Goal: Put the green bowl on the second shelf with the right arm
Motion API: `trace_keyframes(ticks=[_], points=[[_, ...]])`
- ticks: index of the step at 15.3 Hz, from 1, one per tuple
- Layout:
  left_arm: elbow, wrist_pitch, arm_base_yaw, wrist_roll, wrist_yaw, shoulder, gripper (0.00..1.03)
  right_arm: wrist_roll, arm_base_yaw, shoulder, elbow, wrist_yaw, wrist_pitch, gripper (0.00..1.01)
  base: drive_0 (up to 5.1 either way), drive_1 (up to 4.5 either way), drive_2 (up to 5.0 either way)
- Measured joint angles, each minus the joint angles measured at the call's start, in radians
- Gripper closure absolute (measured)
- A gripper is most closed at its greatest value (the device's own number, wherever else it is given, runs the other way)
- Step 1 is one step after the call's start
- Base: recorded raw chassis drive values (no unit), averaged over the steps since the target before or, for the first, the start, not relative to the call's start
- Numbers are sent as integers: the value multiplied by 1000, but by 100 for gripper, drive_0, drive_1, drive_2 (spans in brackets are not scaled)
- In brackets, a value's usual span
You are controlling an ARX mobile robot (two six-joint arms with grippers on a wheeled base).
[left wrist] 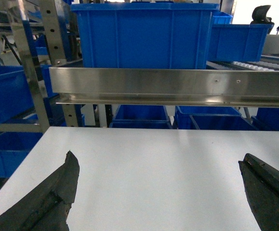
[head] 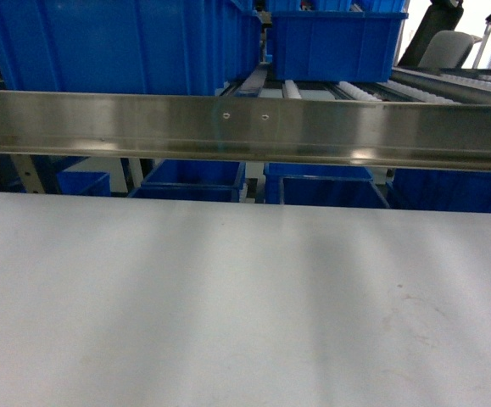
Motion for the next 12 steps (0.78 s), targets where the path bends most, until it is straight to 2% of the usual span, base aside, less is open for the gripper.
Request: trace_keyframes(ticks=[12], points=[[0,0,0,0,0,0,5,3,0,0,0,0,4,99,-496,240,240]])
